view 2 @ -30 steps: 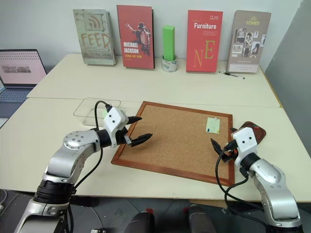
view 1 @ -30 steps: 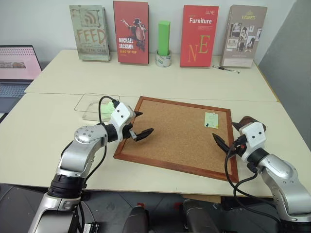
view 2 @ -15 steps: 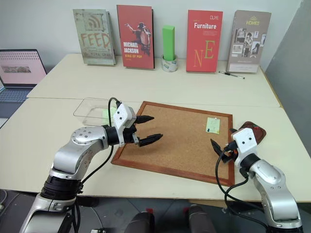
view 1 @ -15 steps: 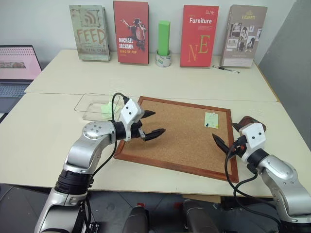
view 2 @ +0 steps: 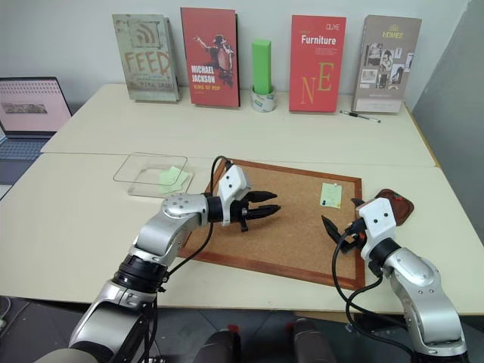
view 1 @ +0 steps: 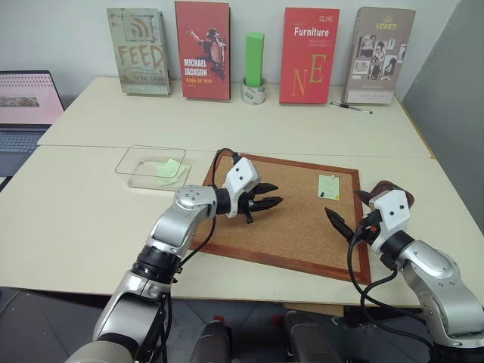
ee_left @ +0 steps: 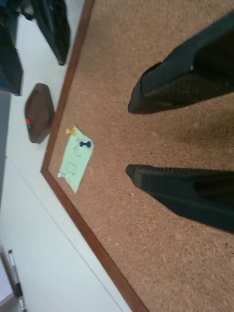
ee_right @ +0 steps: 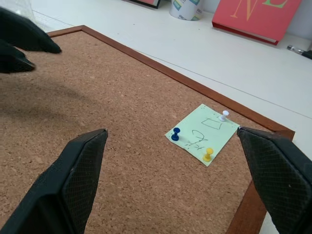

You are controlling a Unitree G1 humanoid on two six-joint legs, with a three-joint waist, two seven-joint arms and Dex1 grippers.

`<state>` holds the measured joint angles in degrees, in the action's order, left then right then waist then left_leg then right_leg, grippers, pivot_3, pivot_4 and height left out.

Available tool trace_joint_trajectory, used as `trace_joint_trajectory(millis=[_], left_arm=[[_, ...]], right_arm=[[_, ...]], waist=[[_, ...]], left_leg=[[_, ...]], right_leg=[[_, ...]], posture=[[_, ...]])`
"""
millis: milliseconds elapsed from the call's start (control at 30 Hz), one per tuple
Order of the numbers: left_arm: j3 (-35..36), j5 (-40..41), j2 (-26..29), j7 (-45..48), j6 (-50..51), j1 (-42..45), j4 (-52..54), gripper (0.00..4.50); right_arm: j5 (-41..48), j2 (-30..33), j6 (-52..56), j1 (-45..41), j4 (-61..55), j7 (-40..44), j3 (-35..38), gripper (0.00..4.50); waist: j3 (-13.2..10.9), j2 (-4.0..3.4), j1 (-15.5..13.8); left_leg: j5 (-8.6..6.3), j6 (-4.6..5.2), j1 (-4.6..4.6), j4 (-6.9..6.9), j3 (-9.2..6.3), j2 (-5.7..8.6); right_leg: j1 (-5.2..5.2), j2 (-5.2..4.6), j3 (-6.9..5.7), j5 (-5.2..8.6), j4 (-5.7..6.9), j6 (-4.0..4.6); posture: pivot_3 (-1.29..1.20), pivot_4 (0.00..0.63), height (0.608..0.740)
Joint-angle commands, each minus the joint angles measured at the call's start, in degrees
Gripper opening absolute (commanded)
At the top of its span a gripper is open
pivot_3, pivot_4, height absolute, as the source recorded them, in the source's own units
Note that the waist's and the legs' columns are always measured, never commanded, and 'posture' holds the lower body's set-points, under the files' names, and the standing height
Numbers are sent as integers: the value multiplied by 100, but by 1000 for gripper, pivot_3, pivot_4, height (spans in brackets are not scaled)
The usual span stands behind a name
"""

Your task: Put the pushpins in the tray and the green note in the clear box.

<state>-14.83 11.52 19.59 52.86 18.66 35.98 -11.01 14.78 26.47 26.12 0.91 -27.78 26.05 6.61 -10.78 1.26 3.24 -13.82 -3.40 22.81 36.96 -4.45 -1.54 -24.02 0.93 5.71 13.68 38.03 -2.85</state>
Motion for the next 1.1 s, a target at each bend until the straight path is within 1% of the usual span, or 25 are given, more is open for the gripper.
trace_joint_trajectory(millis=[33,133,167,300,433,600,733,933,1067,1100], left_arm=[[-99,-235,-300,-102,-475,282,-477,834],[-198,-490,-502,-213,-841,377,-983,179],[-223,-550,-566,-214,-948,388,-1150,37],[-242,-671,-699,-149,-1130,396,-1612,37],[-269,-752,-718,-104,-1205,344,-1709,37],[-255,-788,-715,-99,-1138,232,-1602,37],[-220,-753,-725,-129,-998,136,-1443,37],[-225,-761,-723,-140,-836,28,-1207,37],[-228,-772,-701,-140,-763,-7,-1117,0],[-224,-775,-690,-137,-750,-7,-1111,0]], right_arm=[[111,28,118,-220,-145,-54,113,4500],[201,31,735,-506,38,-214,162,4500],[160,62,860,-659,175,-266,155,4500],[242,85,1010,-1326,785,-199,190,4500],[269,67,1039,-2054,1661,-147,183,4500],[-95,95,555,-2882,3132,-45,-57,4500],[-289,25,117,-3357,4160,-43,-131,4500],[-495,-166,-434,-3739,5082,-38,-243,4500],[-603,-240,-662,-3795,5302,-31,-272,3863],[-620,-255,-696,-3801,5317,-25,-292,3605]], waist=[[0,0,-3],[0,0,0],[0,0,2],[0,0,5],[0,0,13],[1,-2,7],[2,-5,11],[2,-5,23],[2,-5,20],[2,-5,20]], left_leg=[[0,0,1,1,0,1],[0,0,1,3,0,3],[0,0,0,3,0,3],[0,1,-1,1,0,4],[0,1,1,-2,-2,4],[0,1,1,-2,-1,6],[0,1,0,-1,1,7],[0,1,0,-3,0,6],[0,1,0,-3,0,6],[0,1,0,-2,0,6]], right_leg=[[0,0,1,-1,-1,-1],[1,-1,2,-2,-1,-3],[1,-1,3,-2,-1,-3],[0,0,3,-2,1,-3],[0,0,0,-2,1,-3],[1,-1,3,-3,-1,-4],[1,-2,5,-4,-1,-5],[0,-1,6,-4,-1,-4],[1,-1,4,-4,1,-5],[1,-1,4,-4,1,-4]], posture=[[0,150,740],[0,150,740],[0,150,740],[0,150,740],[0,150,740],[0,150,740],[0,150,740],[0,150,740],[0,150,740],[0,150,740]])
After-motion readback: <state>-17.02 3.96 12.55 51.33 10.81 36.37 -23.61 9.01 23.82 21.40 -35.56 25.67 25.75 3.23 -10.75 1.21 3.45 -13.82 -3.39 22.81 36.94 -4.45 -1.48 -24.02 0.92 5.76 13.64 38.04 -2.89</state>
